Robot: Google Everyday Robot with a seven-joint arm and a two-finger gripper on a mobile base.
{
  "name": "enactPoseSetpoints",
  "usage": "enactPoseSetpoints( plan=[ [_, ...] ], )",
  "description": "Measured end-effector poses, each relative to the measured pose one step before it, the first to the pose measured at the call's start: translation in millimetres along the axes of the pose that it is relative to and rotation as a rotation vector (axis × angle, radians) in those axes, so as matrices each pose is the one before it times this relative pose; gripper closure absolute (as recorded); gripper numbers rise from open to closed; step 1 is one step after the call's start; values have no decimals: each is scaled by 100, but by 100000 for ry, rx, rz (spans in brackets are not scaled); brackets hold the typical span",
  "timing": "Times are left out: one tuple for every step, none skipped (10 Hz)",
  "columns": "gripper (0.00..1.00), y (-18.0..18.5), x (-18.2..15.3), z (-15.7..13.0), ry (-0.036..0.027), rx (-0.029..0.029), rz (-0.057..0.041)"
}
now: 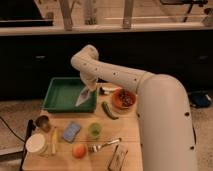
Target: Place towel in tray
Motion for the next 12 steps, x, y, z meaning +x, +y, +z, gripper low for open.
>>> enactPoseSetpoints(
  plan=[
    [95, -277, -171, -101, -1223, -39, -1752],
    [88, 77, 179, 6, -606, -178, -793],
    [81, -91, 29, 31, -754, -232, -976],
    [75, -367, -430, 17, -910, -138, -2397],
    [76, -73, -253, 20, -711, -237, -949],
    [74, 27, 60, 29, -515, -196, -1397],
    [76, 37, -173, -31, -420, -260, -1904],
    [86, 164, -124, 71, -924, -84, -328],
    [88, 158, 169, 31, 148, -82, 52],
    [88, -9, -93, 30, -286, 29, -74],
    [84, -119, -324, 75, -396, 23, -802],
    [86, 40, -133, -47, -418, 50, -537]
  ],
)
